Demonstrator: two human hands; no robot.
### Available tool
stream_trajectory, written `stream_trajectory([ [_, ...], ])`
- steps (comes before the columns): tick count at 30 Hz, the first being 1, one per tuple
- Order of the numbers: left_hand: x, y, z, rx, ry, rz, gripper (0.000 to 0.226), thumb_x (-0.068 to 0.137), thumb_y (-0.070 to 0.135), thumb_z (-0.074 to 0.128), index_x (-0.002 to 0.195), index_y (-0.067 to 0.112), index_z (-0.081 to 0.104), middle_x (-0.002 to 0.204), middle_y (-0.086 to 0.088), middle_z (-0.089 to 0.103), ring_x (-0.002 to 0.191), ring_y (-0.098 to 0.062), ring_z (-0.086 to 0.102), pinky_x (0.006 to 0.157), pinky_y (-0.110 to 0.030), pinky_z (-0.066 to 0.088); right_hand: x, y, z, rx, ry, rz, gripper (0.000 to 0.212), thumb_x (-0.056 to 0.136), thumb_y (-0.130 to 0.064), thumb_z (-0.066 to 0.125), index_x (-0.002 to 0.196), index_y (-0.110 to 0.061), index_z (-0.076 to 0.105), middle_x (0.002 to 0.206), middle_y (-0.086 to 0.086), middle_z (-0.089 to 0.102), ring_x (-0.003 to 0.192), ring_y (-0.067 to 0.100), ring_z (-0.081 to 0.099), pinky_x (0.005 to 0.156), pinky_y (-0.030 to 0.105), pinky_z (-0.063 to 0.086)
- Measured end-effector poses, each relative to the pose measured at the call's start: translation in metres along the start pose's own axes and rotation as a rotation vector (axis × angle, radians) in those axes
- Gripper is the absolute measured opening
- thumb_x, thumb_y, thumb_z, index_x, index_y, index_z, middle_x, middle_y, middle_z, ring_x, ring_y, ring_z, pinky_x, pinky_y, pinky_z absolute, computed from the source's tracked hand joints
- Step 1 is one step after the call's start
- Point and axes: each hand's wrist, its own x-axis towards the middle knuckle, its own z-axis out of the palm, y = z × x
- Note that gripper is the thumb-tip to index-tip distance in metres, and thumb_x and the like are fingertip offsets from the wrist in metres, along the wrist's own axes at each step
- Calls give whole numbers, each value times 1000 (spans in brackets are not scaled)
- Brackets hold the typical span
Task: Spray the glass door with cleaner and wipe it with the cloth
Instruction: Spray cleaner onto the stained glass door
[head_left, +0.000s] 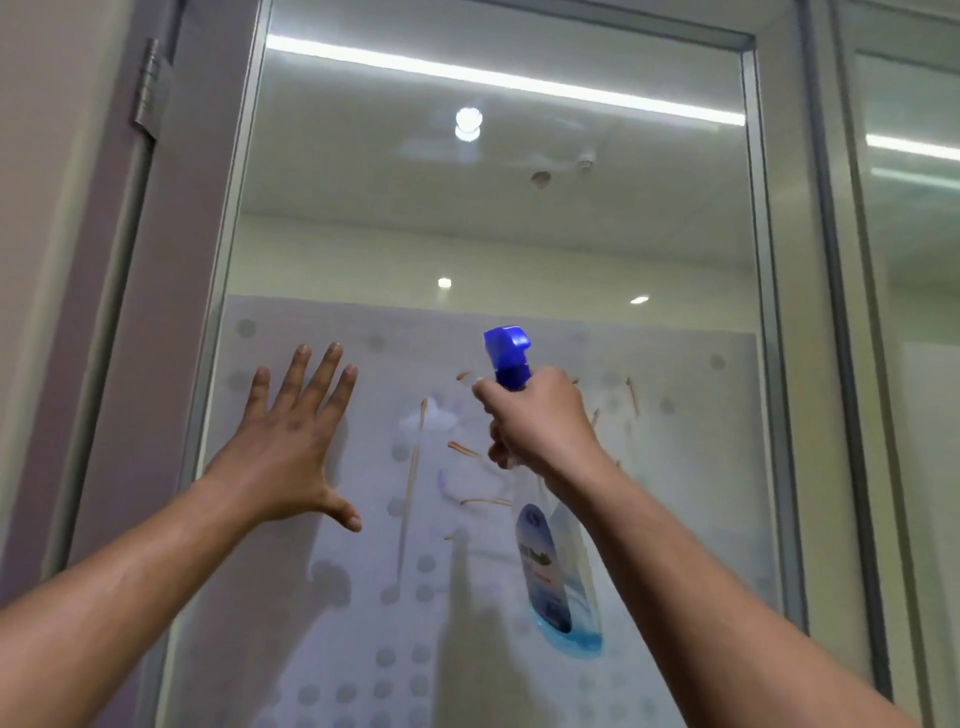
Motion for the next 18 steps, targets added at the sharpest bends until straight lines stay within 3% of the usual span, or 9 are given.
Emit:
stream_trajectory([
  [4,-2,1,-2,9,-3,-5,173,43,104,61,152,23,-45,157,-1,-58,150,-31,-48,129,-65,-10,-7,-13,45,-186,-57,-74,25,82,-39,59,75,-16,56,71,10,70,64,34,76,66,46,64],
  [9,-2,-1,0,26,22,1,174,41,106,59,155,22,-42,160,-2,-54,153,-33,-44,129,-66,-7,-13,-8,54,-240,-24,-96,23,84,-38,59,78,-16,53,78,13,71,68,38,74,68,50,64],
  [13,0,-1,2,37,29,9,172,42,108,54,154,21,-44,159,-2,-56,151,-33,-46,129,-66,-7,-7,7,23,-224,97,-59,32,81,-45,59,74,-14,60,69,11,72,63,34,74,68,47,64],
  [16,1,-3,5,24,43,17,173,40,109,53,156,22,-40,161,-2,-53,152,-32,-45,129,-66,-7,-2,21,-30,-147,266,13,30,85,-32,63,62,-12,59,60,17,69,51,26,73,67,48,65],
  [18,2,-3,8,8,63,22,173,38,109,53,157,23,-38,162,-1,-52,153,-31,-44,129,-65,-8,-2,30,-65,-108,383,59,27,86,-28,63,68,-8,64,60,16,70,48,21,72,70,49,65],
])
